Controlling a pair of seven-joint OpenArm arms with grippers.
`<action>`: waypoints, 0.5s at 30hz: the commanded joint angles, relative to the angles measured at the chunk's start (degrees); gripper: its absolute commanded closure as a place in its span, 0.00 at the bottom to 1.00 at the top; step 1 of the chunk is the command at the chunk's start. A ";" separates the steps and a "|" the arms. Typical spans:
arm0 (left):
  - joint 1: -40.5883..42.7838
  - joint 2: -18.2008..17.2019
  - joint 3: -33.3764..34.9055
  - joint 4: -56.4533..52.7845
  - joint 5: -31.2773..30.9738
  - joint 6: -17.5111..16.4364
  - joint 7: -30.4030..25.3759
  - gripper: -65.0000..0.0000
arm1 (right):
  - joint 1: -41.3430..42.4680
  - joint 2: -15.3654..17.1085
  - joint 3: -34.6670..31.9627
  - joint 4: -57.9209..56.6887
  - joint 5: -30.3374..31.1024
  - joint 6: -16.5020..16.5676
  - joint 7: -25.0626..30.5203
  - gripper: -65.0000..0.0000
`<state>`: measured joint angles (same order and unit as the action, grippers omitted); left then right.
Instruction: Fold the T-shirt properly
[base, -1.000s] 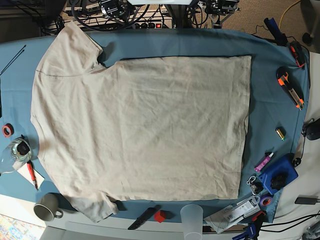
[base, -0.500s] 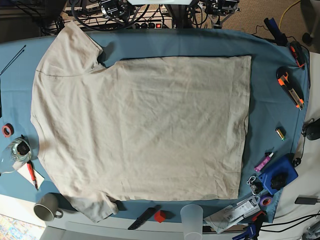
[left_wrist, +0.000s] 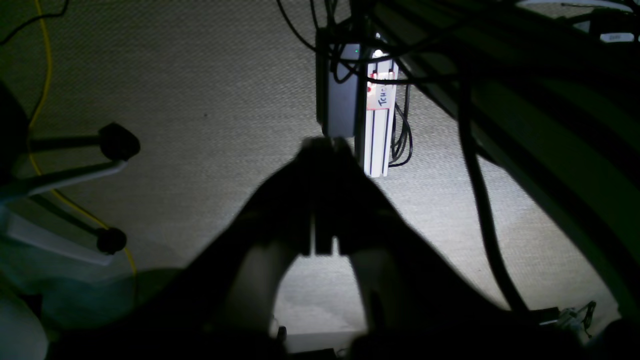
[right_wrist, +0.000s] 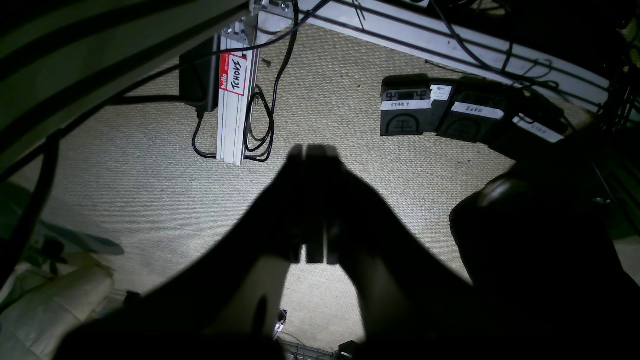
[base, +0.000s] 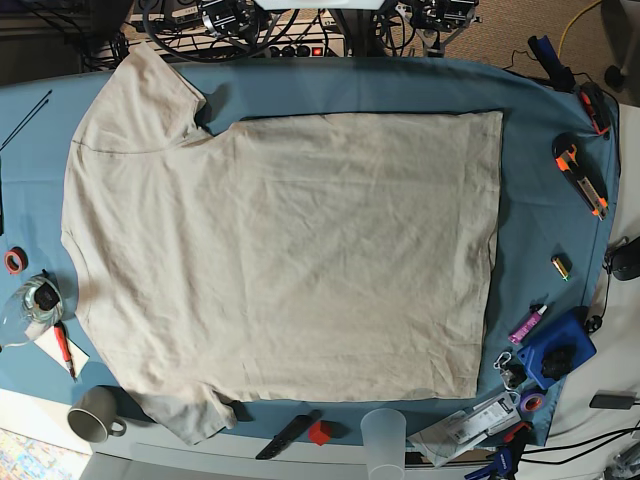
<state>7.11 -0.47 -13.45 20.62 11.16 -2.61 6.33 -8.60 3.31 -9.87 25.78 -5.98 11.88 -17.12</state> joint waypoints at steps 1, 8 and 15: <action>0.20 0.13 0.11 0.24 0.20 -0.35 -0.35 1.00 | -0.15 0.20 0.11 0.37 0.15 0.28 0.22 1.00; 0.63 0.09 0.11 0.39 0.20 -0.35 -0.31 1.00 | -0.31 0.20 0.11 0.44 0.15 0.31 -1.03 1.00; 5.38 -1.36 0.11 5.99 -0.15 -0.35 0.31 1.00 | -3.87 0.63 0.11 1.75 0.15 0.28 -1.38 1.00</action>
<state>12.16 -1.50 -13.45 26.44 11.11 -2.83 6.76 -12.25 3.53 -9.87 27.31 -5.91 11.90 -18.37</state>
